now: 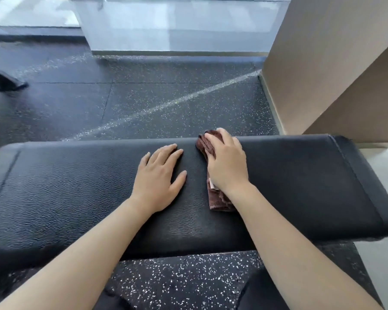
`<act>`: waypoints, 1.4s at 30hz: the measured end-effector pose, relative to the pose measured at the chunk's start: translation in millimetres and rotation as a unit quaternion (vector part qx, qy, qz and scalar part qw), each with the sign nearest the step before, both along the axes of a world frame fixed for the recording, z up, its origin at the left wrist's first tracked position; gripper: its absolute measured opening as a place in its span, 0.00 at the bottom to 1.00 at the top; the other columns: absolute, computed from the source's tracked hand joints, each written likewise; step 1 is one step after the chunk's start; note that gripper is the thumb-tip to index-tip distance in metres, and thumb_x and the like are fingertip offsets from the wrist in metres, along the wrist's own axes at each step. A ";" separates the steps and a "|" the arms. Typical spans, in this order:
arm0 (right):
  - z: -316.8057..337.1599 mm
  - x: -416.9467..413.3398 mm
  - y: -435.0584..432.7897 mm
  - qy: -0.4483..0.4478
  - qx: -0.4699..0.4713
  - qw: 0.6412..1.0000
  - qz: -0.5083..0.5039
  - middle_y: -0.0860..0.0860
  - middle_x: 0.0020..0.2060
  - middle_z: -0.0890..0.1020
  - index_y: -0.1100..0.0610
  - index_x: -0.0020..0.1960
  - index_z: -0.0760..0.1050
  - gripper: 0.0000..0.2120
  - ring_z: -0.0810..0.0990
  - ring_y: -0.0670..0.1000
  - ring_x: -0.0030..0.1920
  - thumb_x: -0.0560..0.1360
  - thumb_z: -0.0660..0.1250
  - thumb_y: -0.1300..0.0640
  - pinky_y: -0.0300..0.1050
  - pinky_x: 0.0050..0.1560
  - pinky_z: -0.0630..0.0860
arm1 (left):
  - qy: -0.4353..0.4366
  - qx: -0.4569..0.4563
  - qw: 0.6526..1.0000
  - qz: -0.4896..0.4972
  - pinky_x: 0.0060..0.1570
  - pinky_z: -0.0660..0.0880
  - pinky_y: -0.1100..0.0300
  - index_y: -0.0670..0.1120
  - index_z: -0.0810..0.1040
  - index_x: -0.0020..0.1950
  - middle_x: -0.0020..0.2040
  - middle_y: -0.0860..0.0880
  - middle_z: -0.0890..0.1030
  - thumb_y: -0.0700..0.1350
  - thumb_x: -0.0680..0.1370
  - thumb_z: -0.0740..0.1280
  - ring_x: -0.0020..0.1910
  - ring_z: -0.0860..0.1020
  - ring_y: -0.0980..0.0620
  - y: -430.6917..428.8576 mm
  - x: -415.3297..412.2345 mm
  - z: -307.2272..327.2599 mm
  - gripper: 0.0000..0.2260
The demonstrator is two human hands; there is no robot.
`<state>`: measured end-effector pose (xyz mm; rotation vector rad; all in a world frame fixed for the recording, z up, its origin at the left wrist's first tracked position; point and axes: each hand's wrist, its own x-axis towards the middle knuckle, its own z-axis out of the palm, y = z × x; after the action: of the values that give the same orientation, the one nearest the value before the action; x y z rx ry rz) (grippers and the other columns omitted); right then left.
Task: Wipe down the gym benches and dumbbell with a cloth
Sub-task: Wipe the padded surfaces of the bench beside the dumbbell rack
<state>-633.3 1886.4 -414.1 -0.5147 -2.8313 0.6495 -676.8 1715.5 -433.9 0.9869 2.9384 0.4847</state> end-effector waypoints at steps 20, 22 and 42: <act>19.7 21.2 130.5 -0.117 -0.001 0.981 -0.155 0.53 0.72 0.65 0.51 0.69 0.69 0.24 0.64 0.59 0.68 0.74 0.63 0.63 0.57 0.59 0.68 | -0.120 -0.127 0.985 0.008 0.65 0.50 0.29 0.44 0.63 0.72 0.73 0.48 0.66 0.55 0.77 0.51 0.72 0.63 0.47 103.4 -12.6 29.5 0.26; 19.8 27.1 168.4 -0.117 0.003 0.977 -0.177 0.53 0.71 0.65 0.52 0.68 0.69 0.23 0.65 0.60 0.67 0.74 0.62 0.63 0.58 0.61 0.67 | -0.121 -0.112 0.986 0.004 0.67 0.52 0.32 0.45 0.65 0.72 0.72 0.48 0.67 0.55 0.77 0.50 0.71 0.64 0.48 130.4 -14.9 27.5 0.26; 19.8 -20.7 174.6 -0.210 -0.039 0.970 -0.114 0.52 0.67 0.70 0.49 0.66 0.70 0.18 0.68 0.59 0.61 0.77 0.61 0.57 0.55 0.59 0.66 | -0.157 -0.152 0.972 -0.083 0.69 0.58 0.42 0.48 0.67 0.70 0.66 0.50 0.73 0.54 0.78 0.53 0.66 0.71 0.48 138.9 -36.3 33.1 0.23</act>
<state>-654.0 2061.0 -394.3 -1.0902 -3.0637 0.6739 -713.1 1854.4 -400.8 0.9998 2.5242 0.1573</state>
